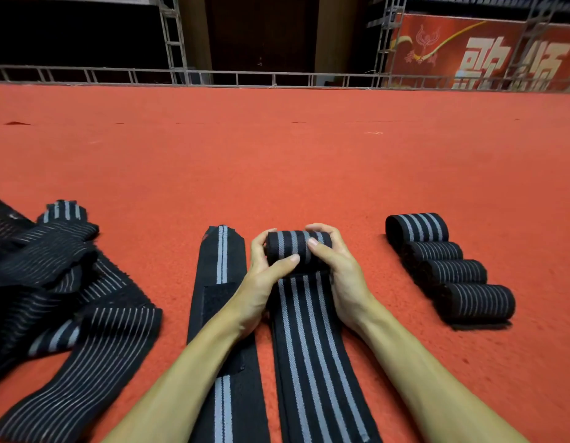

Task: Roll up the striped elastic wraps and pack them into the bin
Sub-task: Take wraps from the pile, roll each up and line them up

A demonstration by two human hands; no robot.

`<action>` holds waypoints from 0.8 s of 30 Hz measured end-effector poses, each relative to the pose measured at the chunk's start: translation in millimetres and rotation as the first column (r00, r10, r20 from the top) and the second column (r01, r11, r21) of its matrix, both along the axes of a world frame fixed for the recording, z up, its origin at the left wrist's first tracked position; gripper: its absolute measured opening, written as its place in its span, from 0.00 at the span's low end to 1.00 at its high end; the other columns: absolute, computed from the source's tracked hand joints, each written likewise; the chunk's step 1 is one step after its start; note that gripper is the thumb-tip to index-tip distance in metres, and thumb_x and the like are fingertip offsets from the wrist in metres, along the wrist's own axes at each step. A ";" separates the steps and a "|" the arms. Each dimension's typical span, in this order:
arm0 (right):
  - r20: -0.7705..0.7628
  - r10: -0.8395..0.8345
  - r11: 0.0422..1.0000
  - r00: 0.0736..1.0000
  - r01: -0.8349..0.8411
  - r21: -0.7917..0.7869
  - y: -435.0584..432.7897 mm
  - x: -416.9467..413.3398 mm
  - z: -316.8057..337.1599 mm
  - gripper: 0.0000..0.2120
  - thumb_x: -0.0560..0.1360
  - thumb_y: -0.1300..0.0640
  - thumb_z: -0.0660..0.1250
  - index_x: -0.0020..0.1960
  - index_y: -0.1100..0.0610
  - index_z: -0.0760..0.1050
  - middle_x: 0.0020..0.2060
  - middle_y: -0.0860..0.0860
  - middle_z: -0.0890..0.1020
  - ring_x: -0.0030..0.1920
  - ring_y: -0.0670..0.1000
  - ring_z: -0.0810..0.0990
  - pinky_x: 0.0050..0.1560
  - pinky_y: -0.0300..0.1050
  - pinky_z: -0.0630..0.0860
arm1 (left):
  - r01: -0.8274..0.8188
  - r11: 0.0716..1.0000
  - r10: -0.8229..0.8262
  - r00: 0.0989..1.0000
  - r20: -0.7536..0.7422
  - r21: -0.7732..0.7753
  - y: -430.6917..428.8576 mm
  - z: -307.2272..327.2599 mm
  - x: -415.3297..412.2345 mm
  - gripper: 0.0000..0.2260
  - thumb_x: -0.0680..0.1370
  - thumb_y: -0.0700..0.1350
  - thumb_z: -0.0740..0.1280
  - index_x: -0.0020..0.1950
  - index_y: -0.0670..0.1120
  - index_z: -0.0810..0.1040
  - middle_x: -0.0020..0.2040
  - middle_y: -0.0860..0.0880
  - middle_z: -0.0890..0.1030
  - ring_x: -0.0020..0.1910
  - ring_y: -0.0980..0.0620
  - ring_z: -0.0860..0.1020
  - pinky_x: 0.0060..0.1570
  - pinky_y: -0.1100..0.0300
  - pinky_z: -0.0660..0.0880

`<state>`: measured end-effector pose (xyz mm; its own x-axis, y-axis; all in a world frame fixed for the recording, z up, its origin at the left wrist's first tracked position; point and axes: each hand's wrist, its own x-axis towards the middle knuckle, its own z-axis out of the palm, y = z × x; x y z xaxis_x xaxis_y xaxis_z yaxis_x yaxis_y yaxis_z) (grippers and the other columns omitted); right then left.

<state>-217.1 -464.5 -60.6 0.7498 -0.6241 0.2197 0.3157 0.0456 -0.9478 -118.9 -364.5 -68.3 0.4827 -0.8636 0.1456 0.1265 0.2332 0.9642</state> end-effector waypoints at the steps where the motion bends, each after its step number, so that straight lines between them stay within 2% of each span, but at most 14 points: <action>1: 0.014 0.040 0.999 0.999 -0.040 0.012 0.1 -1.8 0.6 0.14 0.75 0.58 0.65 0.60 0.55 0.70 0.43 0.51 0.82 0.44 0.49 0.81 0.45 0.40 0.77 | 0.001 1.000 -0.001 1.000 -0.017 0.001 -0.7 0.4 -1.3 0.30 0.69 0.53 0.70 0.68 0.53 0.61 0.64 0.44 0.77 0.61 0.49 0.77 0.64 0.49 0.72; 4: 0.024 0.093 0.996 0.995 -0.094 0.007 1.0 -3.8 1.1 0.16 0.73 0.59 0.65 0.60 0.54 0.69 0.46 0.54 0.81 0.45 0.50 0.80 0.45 0.42 0.77 | -0.029 1.000 0.028 0.996 -0.084 -0.011 -2.7 2.3 -3.6 0.28 0.74 0.57 0.68 0.68 0.48 0.61 0.57 0.48 0.80 0.58 0.51 0.80 0.63 0.50 0.73; 7: -0.020 0.050 0.996 0.999 -0.051 -0.072 0.0 -2.0 -1.8 0.18 0.69 0.52 0.68 0.58 0.49 0.71 0.58 0.64 0.74 0.52 0.57 0.77 0.55 0.54 0.75 | -0.032 0.999 0.034 0.995 -0.091 0.022 -1.9 2.5 -2.1 0.23 0.75 0.57 0.67 0.63 0.49 0.64 0.60 0.44 0.79 0.58 0.49 0.80 0.62 0.47 0.73; 10: -0.089 -0.019 0.985 0.996 0.004 -0.175 0.1 -0.2 -4.3 0.20 0.68 0.43 0.67 0.59 0.43 0.72 0.63 0.64 0.70 0.61 0.63 0.75 0.64 0.64 0.70 | -0.043 0.999 0.044 0.994 -0.095 0.007 -0.5 1.0 0.5 0.24 0.74 0.53 0.70 0.64 0.47 0.65 0.58 0.43 0.80 0.56 0.48 0.81 0.59 0.49 0.76; 13: -0.106 -0.092 0.973 0.990 0.067 -0.220 0.4 3.0 -4.3 0.21 0.69 0.33 0.64 0.59 0.39 0.72 0.63 0.58 0.72 0.63 0.58 0.75 0.66 0.61 0.69 | -0.060 0.997 0.058 0.997 -0.041 -0.041 -0.7 -1.3 3.8 0.22 0.72 0.47 0.72 0.62 0.52 0.68 0.58 0.44 0.79 0.56 0.50 0.80 0.55 0.54 0.77; 15: -0.108 -0.137 0.963 0.985 0.107 -0.248 -0.4 4.5 -3.6 0.23 0.68 0.29 0.62 0.58 0.38 0.72 0.62 0.54 0.74 0.64 0.55 0.74 0.67 0.58 0.69 | -0.071 0.994 0.072 0.997 0.004 -0.078 -1.3 -3.7 5.9 0.22 0.70 0.44 0.72 0.61 0.54 0.69 0.59 0.42 0.77 0.56 0.49 0.79 0.52 0.57 0.77; 19: -0.154 -0.189 0.944 0.970 0.136 -0.300 0.4 4.4 -1.6 0.25 0.68 0.29 0.57 0.60 0.42 0.70 0.58 0.45 0.77 0.59 0.45 0.76 0.64 0.47 0.71 | -0.029 0.987 0.041 0.997 0.069 -0.157 -0.3 -4.3 7.3 0.23 0.70 0.36 0.69 0.61 0.53 0.70 0.59 0.43 0.74 0.52 0.52 0.79 0.48 0.61 0.77; 22: -0.176 -0.230 0.943 0.957 0.175 -0.285 1.3 2.4 1.0 0.22 0.73 0.30 0.58 0.53 0.46 0.74 0.48 0.43 0.81 0.50 0.42 0.80 0.55 0.42 0.74 | 0.006 0.986 0.020 0.988 0.151 -0.165 -0.3 -4.4 6.3 0.24 0.68 0.32 0.67 0.56 0.56 0.72 0.51 0.48 0.76 0.47 0.51 0.75 0.46 0.59 0.76; 24: -0.185 -0.237 0.949 0.954 0.186 -0.255 2.0 2.0 1.7 0.20 0.71 0.33 0.61 0.47 0.50 0.75 0.41 0.44 0.81 0.44 0.43 0.80 0.50 0.43 0.75 | -0.002 0.989 0.029 0.983 0.183 -0.149 0.1 -3.9 4.9 0.24 0.68 0.32 0.66 0.54 0.58 0.73 0.45 0.53 0.77 0.45 0.53 0.74 0.45 0.60 0.75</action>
<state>-215.1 -462.5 -58.9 0.6507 -0.7239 0.2291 0.0860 -0.2296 -0.9695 -113.9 -364.4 -72.3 0.4488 -0.8185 0.3587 -0.0548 0.3754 0.9252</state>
